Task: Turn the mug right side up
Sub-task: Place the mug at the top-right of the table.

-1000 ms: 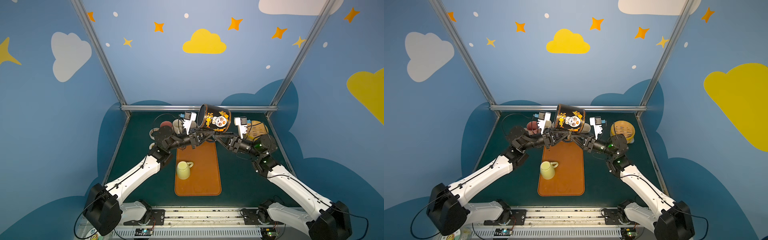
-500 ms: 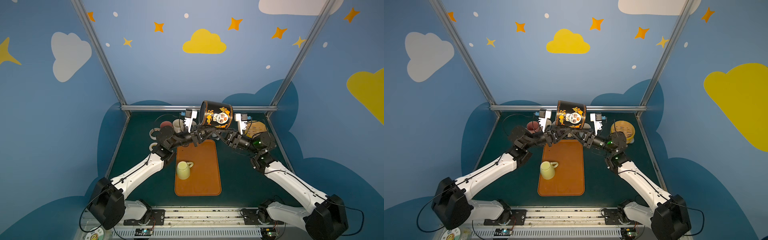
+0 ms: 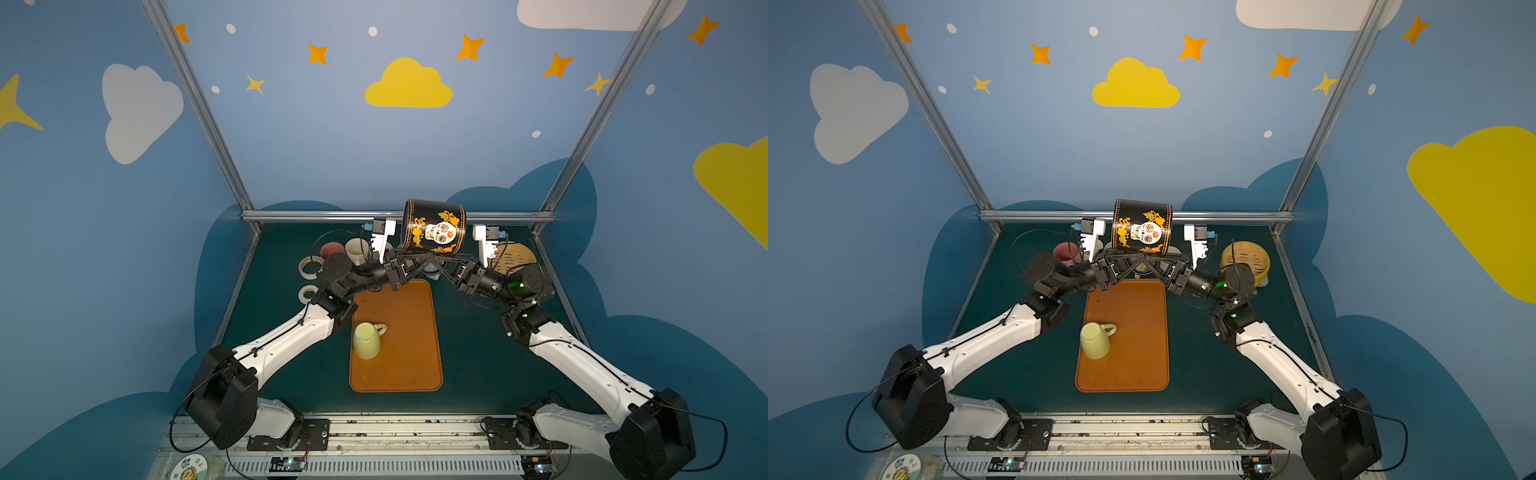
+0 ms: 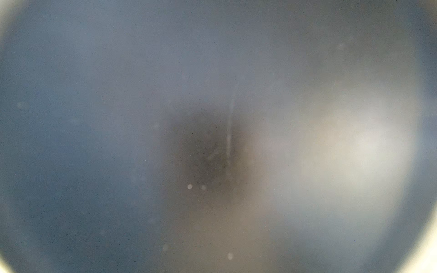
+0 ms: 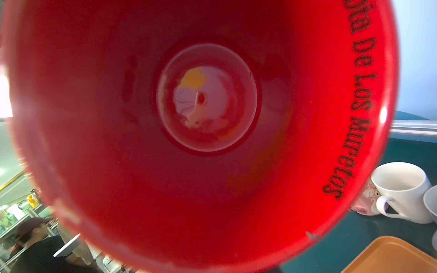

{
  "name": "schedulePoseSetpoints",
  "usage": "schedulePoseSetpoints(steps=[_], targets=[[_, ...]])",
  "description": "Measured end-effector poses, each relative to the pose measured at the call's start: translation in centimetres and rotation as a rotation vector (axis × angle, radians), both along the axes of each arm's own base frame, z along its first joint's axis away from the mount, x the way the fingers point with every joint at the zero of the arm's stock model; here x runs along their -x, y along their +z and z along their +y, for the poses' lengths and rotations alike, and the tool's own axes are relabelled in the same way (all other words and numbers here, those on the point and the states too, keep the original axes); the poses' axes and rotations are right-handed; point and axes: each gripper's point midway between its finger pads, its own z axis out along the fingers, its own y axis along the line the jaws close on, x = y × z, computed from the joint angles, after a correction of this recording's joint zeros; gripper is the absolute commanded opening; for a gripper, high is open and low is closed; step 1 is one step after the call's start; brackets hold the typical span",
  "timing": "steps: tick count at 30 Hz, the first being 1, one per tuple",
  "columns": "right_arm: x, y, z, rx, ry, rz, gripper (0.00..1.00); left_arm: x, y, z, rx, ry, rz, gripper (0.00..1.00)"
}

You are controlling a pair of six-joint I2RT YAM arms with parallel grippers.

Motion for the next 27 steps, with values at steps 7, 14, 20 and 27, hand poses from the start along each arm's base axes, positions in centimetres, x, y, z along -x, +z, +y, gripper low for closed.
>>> schedulePoseSetpoints(steps=[7,14,20,27], targets=[[-0.5,-1.2,-0.3,0.017,-0.016,0.034,0.0,0.3,-0.8,-0.6,-0.035,0.005,-0.028,0.49],[-0.9,-2.7,-0.5,0.035,-0.017,0.08,0.0,0.2,-2.4,-0.9,-0.08,0.011,-0.021,0.52],[-1.3,-3.3,-0.9,0.042,-0.029,0.094,0.0,0.1,-2.8,-0.9,-0.103,0.018,-0.028,0.62],[-1.4,-4.1,-1.4,0.056,-0.037,0.112,0.0,-0.3,-4.0,0.0,-0.138,0.054,-0.009,0.71]])
